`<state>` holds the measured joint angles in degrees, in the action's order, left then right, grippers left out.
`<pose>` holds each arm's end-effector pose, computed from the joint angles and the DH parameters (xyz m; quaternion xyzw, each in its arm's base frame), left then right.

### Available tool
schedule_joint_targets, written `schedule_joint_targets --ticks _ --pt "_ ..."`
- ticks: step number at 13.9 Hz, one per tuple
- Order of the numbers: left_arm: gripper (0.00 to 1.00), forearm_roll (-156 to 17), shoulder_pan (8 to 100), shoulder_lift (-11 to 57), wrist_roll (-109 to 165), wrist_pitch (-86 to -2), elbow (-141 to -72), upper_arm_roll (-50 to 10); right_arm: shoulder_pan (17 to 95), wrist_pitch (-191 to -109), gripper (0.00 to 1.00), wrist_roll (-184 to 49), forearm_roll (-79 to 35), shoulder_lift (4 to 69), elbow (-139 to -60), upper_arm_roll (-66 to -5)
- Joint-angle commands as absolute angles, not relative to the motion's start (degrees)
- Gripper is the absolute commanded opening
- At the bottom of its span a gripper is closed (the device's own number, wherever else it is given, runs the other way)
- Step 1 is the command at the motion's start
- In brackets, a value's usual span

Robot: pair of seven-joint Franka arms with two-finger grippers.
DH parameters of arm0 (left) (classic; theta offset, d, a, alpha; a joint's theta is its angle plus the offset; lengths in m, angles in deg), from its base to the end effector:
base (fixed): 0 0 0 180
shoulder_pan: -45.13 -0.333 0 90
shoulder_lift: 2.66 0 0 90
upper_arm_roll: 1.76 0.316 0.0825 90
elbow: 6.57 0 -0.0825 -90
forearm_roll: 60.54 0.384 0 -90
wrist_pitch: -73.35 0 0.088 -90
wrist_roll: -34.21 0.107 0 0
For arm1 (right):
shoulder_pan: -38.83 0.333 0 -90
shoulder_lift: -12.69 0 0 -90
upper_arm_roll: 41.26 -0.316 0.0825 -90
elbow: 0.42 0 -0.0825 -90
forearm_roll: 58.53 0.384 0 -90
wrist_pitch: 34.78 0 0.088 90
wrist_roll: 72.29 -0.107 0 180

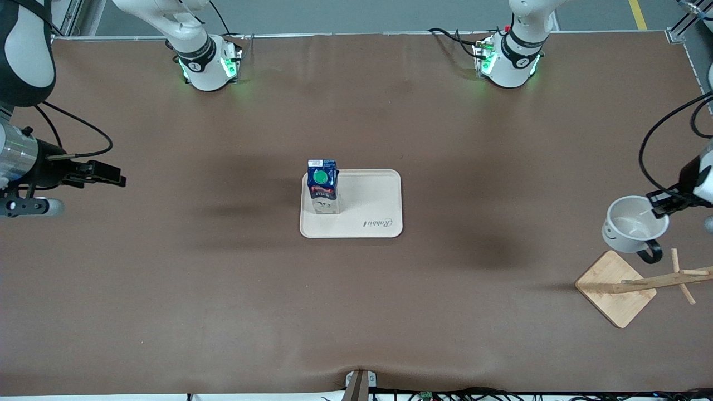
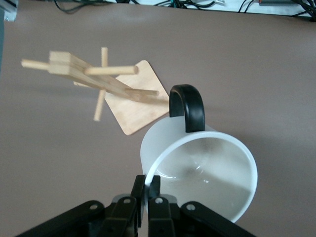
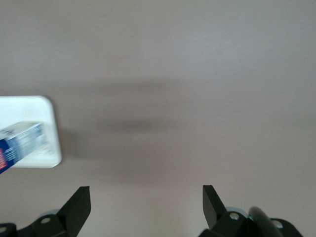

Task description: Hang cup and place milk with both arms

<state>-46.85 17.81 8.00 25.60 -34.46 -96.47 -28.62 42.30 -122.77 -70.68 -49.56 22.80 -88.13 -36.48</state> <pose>0.6284 0.0460 0.5562 -0.9929 -0.0571 -0.0785 0.0692 0.5971 0.0073 0.5401 -0.9939 0.0013 0.0833 0.0729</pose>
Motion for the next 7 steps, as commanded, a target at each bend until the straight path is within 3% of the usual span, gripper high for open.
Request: schedule_joint_targets --ticks 1,7 --pt "0.00 -47.7 14.7 7.1 31.2 -39.9 -99.8 -29.2 45.1 -121.2 1.00 -71.7 -46.8 23.7 -87.1 -36.4" --pt "0.00 -56.5 12.2 8.5 38.2 -45.7 -100.3 -28.7 55.8 -122.7 1.00 -78.4 -46.3 25.3 -87.8 -36.4"
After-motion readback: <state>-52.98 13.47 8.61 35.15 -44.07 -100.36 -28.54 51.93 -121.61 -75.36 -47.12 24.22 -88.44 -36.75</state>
